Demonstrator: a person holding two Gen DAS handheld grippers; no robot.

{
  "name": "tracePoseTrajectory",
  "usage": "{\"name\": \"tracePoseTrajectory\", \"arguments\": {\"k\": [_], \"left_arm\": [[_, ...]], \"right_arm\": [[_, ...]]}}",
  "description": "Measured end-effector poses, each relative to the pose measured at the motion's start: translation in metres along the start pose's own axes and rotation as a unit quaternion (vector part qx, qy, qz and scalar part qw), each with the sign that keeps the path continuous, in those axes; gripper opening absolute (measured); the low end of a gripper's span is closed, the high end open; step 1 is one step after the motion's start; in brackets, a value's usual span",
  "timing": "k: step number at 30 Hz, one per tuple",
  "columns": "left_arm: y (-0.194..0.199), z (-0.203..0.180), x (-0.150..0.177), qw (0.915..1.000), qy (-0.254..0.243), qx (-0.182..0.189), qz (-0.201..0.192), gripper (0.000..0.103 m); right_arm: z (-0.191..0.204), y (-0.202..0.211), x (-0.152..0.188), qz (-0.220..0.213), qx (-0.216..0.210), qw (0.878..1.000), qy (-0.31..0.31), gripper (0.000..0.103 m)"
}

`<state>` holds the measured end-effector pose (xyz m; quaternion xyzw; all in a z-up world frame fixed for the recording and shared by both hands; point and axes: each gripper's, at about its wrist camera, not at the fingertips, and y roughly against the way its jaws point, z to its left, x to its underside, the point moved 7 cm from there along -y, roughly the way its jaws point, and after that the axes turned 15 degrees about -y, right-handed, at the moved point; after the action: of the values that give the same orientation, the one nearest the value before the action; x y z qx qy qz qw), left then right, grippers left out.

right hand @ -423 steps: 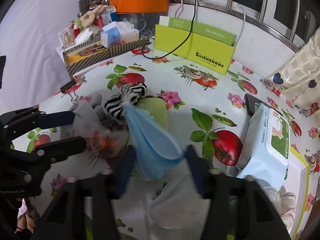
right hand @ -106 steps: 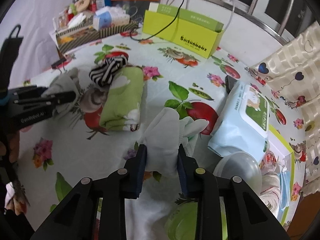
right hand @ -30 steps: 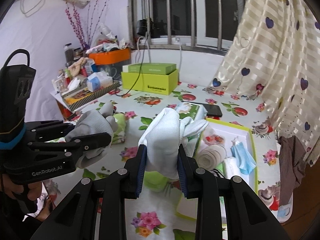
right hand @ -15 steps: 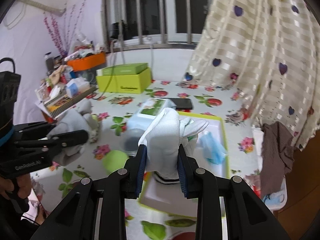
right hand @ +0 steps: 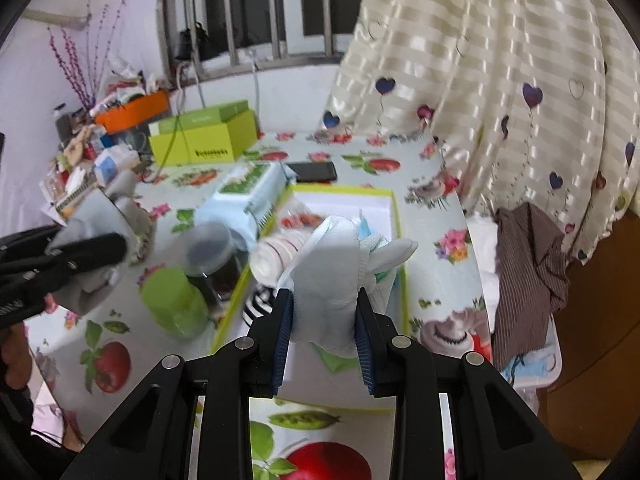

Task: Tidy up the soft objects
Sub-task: 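Carry the grey sock and white cloth over the white tray with both grippers, then lower the white crumpled cloth into the tray and open the right gripper, then lower the grey sock into the tray and open the left gripper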

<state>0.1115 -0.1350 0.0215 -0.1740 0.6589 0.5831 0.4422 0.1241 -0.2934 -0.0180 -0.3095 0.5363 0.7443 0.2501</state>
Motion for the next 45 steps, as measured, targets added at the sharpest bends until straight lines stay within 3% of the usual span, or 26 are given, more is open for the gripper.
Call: {"name": "tracePoseTrajectory", "arguments": {"k": [10,14,25,37,45], "left_arm": [[-0.017,-0.017,0.000,0.9997,-0.011,0.019,0.014,0.034],[-0.027,-0.024,0.002,0.9992,-0.014,0.029,0.024,0.034],[-0.057,-0.042,0.008,0.9968,-0.022,0.061,0.046,0.034],[-0.091,-0.065,0.012,0.9924,-0.046,0.097,0.061,0.035],[-0.103,-0.078,0.016,0.9895,-0.063,0.115,0.061,0.047]], "right_arm": [[-0.024,-0.037,0.029,0.062,0.029,0.998,-0.009,0.031],[-0.024,-0.042,0.035,0.074,0.028,0.997,-0.002,0.043],[-0.020,-0.008,0.015,0.016,0.013,1.000,0.001,0.054],[-0.039,-0.011,0.015,0.014,0.018,0.999,-0.024,0.054],[-0.042,-0.013,0.016,0.015,0.018,0.999,-0.027,0.054]]}}
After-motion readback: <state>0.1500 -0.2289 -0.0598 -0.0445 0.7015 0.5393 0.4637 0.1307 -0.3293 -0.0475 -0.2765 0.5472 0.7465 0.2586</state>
